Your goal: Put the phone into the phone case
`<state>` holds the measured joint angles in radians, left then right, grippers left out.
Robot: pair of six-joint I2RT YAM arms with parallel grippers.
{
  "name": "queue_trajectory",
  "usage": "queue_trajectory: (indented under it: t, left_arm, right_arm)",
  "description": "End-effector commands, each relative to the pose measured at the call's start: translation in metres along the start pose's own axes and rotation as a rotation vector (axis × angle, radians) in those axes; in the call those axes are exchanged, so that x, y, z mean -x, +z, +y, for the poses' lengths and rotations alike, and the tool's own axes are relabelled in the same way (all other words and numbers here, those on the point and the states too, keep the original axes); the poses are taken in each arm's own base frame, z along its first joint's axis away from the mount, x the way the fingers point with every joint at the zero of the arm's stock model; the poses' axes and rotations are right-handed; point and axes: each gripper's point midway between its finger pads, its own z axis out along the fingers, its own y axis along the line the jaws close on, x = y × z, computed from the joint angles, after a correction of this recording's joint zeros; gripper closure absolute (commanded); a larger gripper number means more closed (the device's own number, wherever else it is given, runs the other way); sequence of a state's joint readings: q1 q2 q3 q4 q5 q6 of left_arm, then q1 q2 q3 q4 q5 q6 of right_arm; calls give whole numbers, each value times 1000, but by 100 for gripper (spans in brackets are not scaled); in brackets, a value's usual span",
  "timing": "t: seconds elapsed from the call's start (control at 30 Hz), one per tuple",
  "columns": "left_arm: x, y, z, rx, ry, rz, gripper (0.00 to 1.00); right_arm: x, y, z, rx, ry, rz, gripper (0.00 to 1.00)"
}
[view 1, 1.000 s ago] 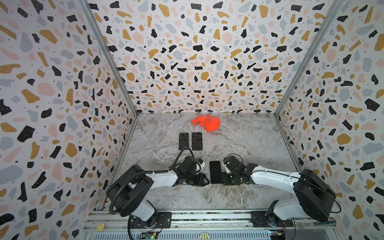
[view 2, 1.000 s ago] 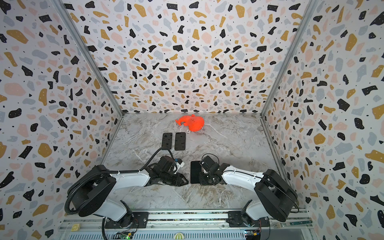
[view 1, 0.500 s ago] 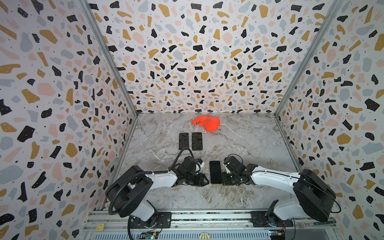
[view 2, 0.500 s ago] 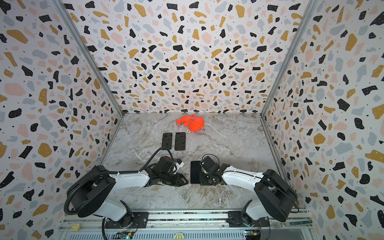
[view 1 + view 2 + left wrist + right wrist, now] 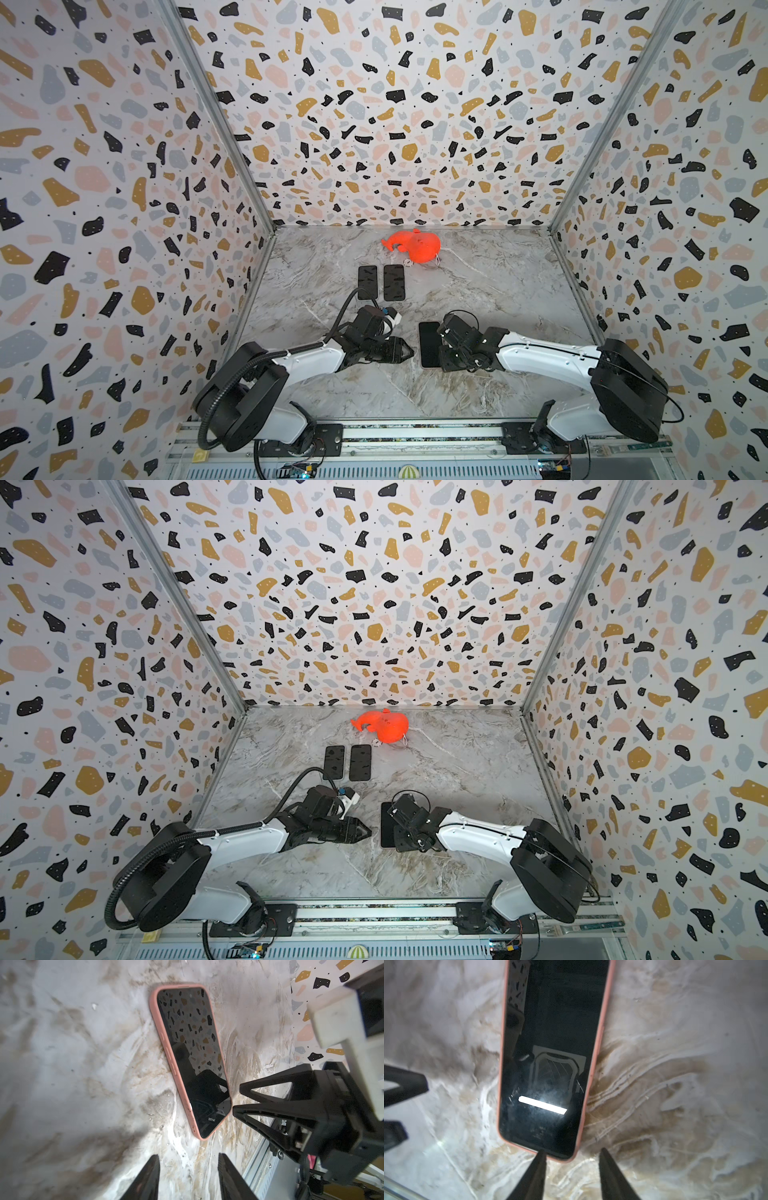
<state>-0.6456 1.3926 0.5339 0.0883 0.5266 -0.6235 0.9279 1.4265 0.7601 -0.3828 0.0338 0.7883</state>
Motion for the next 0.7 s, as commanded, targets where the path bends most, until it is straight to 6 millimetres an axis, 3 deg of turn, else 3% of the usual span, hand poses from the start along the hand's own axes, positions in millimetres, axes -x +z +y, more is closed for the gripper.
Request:
queue_trajectory:
  t: [0.0,0.03,0.1,0.27,0.43,0.67]
  left_arm:
    - [4,-10,13,51,-17,-32,43]
    - [6,-13,16,62,-22,-38,40]
    - [9,-19,21,84,-24,-51,34]
    - [17,-37,32,137,-36,-93,21]
    - [19,-41,33,139,-36,-98,19]
    - [19,-41,30,118,-31,-98,19]
  right_arm:
    - [24,-16,6,-26,14,-88,26]
    - [26,-15,7,-34,17,-90,19]
    - [31,-10,8,-62,23,-86,15]
    - [36,2,14,-118,27,-63,12]
    - [32,16,21,-177,-1,-27,9]
    - [10,38,7,-285,-8,57,7]
